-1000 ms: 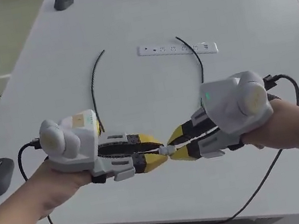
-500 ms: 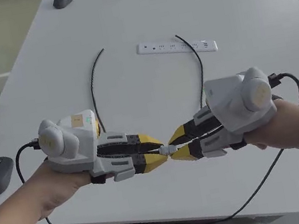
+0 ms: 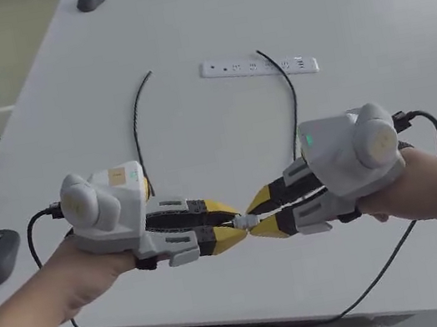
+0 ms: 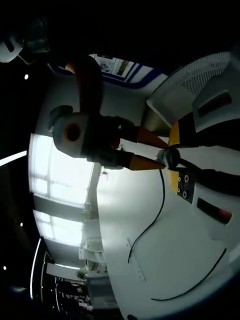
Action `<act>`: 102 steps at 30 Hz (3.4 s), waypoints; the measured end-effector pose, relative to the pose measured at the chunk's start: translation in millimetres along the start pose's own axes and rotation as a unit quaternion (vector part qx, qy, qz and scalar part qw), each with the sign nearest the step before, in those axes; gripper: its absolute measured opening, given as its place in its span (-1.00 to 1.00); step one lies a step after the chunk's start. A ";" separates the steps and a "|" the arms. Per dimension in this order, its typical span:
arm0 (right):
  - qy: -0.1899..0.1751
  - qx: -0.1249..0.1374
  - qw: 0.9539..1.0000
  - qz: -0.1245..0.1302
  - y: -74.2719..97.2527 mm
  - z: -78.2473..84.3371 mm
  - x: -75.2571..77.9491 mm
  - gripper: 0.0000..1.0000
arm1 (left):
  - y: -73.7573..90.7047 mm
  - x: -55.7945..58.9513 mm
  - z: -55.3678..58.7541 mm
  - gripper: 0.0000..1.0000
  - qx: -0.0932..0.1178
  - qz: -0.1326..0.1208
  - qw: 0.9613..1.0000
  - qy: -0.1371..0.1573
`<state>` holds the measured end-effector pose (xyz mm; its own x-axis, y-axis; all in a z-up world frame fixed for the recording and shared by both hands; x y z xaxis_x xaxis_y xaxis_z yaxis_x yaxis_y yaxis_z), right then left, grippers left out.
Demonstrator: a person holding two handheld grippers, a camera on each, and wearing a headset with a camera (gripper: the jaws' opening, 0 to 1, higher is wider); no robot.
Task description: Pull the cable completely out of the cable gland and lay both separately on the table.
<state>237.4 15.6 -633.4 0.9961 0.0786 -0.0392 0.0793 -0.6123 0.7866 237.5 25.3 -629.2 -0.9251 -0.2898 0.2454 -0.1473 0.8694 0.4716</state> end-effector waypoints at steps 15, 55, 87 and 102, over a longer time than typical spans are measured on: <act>-0.168 0.118 0.975 -0.084 25.6 -4.9 7.6 -0.76 | 7.5 -5.1 -11.0 -0.70 0.012 -0.004 1.000 0.018; -0.239 0.114 0.923 -0.279 19.5 -8.5 -1.3 -0.86 | 2.2 4.0 -19.6 -0.71 -0.013 0.005 0.999 -0.044; 0.092 0.042 0.991 0.084 26.1 -9.0 0.7 -0.85 | 2.6 2.4 -25.7 -0.70 0.015 0.025 0.997 0.065; -0.160 0.098 0.981 -0.041 36.7 -5.7 9.9 -0.50 | 6.7 -1.0 -23.2 -0.70 0.013 -0.015 1.000 -0.002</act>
<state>249.9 -1.6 -601.4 0.9445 -0.0975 -0.3138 0.1346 -0.7564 0.6401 245.6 22.2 -606.6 -0.9212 -0.3146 0.2289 -0.1836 0.8703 0.4570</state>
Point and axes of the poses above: the centre of the closed fingertips' face, and the gripper's own axes: y roughly backward along the fingers, x roughly to its right, z roughly out of its underside, the point moved 1 cm from there along y, roughly backward along the fingers, and after that the axes turned 13 degrees about -x, right-handed, at the moved point
